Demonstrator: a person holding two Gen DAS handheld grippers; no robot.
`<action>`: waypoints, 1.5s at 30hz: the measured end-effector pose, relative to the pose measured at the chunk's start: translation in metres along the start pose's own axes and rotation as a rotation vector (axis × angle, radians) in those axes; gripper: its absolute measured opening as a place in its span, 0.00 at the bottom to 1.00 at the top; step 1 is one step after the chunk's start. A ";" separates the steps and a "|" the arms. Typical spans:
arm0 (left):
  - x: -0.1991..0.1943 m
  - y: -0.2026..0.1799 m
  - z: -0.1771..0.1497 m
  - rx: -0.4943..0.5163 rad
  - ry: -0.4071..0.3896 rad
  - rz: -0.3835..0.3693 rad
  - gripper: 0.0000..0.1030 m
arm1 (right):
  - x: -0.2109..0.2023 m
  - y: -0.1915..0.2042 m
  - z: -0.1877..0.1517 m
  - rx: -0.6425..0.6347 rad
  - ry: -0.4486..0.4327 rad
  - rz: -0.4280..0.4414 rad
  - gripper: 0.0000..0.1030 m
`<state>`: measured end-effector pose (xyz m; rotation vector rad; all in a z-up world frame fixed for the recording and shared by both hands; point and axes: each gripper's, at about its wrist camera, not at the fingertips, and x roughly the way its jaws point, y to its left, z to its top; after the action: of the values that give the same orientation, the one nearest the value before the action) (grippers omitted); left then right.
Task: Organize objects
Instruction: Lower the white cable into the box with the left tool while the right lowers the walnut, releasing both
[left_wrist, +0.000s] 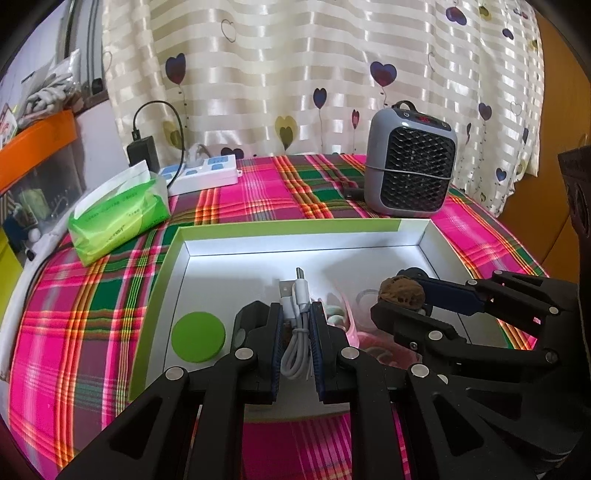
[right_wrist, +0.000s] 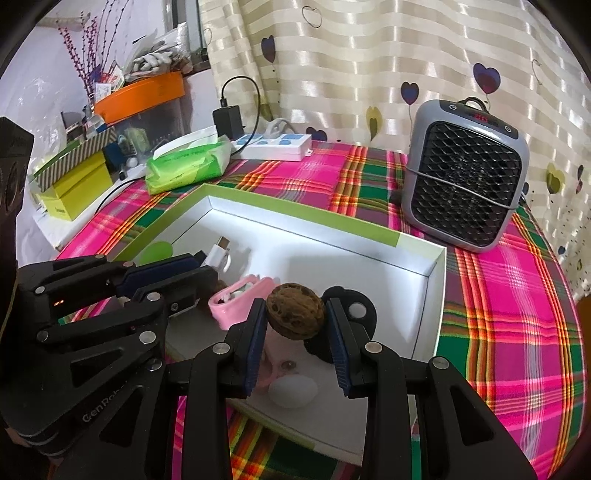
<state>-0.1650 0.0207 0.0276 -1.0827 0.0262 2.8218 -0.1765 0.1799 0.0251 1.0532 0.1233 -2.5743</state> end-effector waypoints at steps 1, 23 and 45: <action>-0.001 0.000 -0.001 0.002 0.000 0.000 0.12 | -0.001 0.000 -0.001 -0.001 -0.001 0.001 0.33; -0.007 -0.002 -0.009 0.010 0.023 0.011 0.12 | -0.004 0.006 -0.006 -0.028 0.000 0.018 0.33; -0.018 -0.009 -0.027 -0.011 0.050 -0.008 0.14 | -0.008 -0.007 -0.018 -0.034 0.058 0.075 0.46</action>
<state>-0.1327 0.0257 0.0196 -1.1523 0.0100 2.7906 -0.1619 0.1926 0.0171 1.0997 0.1392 -2.4676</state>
